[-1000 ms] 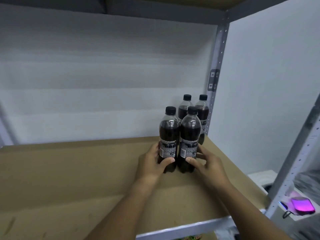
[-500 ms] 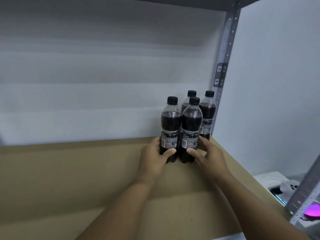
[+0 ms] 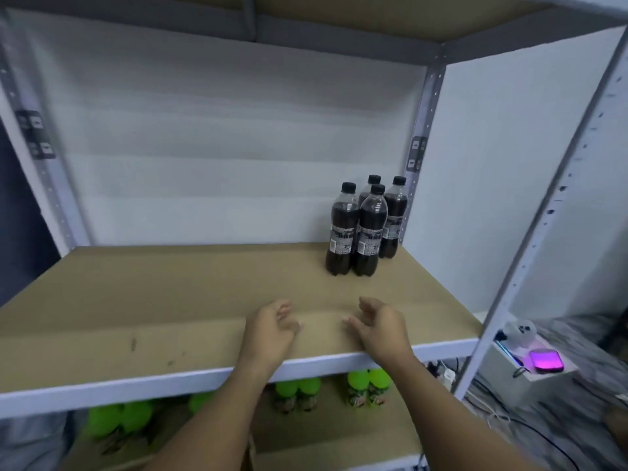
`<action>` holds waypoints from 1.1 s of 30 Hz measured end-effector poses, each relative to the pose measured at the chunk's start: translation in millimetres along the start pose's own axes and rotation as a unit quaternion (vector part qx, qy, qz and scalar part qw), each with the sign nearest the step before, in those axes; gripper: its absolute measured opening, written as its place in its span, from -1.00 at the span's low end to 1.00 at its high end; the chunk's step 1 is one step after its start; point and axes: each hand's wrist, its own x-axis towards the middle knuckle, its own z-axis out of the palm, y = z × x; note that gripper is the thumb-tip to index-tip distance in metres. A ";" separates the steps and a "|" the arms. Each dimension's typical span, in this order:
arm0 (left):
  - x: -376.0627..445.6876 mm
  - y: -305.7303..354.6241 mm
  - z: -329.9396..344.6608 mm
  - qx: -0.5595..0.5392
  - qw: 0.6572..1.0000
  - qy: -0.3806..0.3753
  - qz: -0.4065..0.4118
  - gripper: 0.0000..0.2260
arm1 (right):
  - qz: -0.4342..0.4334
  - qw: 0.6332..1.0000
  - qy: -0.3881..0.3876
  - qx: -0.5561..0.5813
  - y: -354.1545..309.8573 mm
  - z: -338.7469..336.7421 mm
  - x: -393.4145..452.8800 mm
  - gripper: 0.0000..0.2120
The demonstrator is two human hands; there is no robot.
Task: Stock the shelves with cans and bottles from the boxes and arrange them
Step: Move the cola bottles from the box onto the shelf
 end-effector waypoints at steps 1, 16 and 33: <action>-15.1 -0.7 -8.5 0.006 1.000 0.006 0.004 -0.60 | -0.004 1.000 0.002 -0.002 -6.0 6.6 -16.4 -0.41; -214.8 -133.8 -103.6 0.023 0.986 0.079 -0.143 -0.66 | 0.019 0.991 -0.109 0.079 -31.7 169.8 -208.5 -0.50; -262.9 -228.8 -51.0 0.115 0.962 0.047 -0.243 -0.75 | 0.127 0.963 -0.199 -0.128 45.0 263.1 -245.6 -0.65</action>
